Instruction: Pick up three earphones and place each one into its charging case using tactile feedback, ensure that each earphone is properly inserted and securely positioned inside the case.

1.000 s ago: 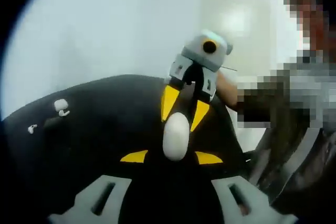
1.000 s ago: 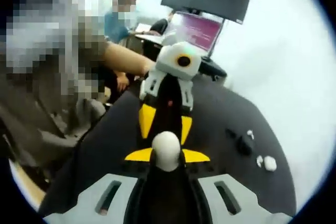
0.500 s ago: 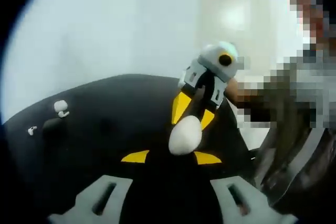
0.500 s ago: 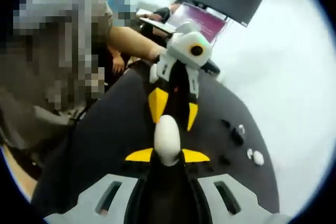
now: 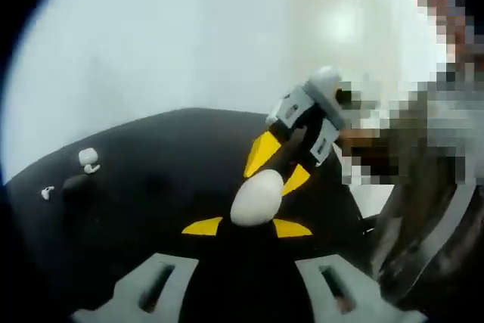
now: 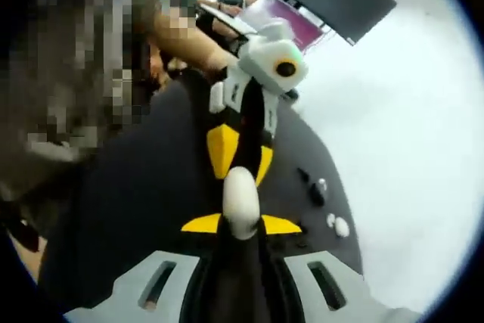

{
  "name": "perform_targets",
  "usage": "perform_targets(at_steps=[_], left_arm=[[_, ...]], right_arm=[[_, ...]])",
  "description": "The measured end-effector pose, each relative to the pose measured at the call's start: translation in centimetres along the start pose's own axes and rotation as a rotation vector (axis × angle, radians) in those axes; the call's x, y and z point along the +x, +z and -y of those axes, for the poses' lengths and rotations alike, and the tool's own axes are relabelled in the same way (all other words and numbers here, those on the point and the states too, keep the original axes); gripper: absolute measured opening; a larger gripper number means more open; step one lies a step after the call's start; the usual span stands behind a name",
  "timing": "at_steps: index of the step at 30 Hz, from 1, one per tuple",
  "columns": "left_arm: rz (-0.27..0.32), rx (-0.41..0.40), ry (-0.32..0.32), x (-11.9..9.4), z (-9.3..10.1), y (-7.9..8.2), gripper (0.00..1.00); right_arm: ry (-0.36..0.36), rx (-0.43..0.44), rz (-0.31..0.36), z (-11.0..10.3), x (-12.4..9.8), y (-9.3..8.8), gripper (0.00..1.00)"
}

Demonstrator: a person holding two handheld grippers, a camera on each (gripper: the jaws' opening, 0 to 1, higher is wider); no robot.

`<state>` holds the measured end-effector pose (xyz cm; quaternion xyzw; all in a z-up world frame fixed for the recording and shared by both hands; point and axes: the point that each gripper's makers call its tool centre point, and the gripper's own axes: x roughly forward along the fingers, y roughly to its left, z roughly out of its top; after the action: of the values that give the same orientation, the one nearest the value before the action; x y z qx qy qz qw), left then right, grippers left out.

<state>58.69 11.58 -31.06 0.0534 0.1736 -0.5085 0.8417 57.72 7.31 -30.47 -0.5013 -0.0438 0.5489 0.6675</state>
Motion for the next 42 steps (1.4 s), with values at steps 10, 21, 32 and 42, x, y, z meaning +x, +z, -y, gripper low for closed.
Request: perform_targets(at_steps=[10,21,32,42], left_arm=[[-0.005,-0.03,0.035,-0.7,-0.5,-0.4,0.22],[-0.036,-0.007,0.024,-1.4,1.0,-1.0,0.23],[-0.047,0.004,0.096,0.1,-1.8,-0.9,0.24],[-0.05,0.001,0.188,0.0,-5.0,-0.8,0.23]], right_arm=[[0.044,0.277,0.003,-1.1,-0.3,0.7,0.25],[0.17,0.621,0.165,-1.0,-1.0,0.2,0.38],[0.231,0.63,0.164,-2.6,-1.2,0.4,0.36],[0.348,0.642,0.321,-4.3,-1.1,5.2,0.32]])
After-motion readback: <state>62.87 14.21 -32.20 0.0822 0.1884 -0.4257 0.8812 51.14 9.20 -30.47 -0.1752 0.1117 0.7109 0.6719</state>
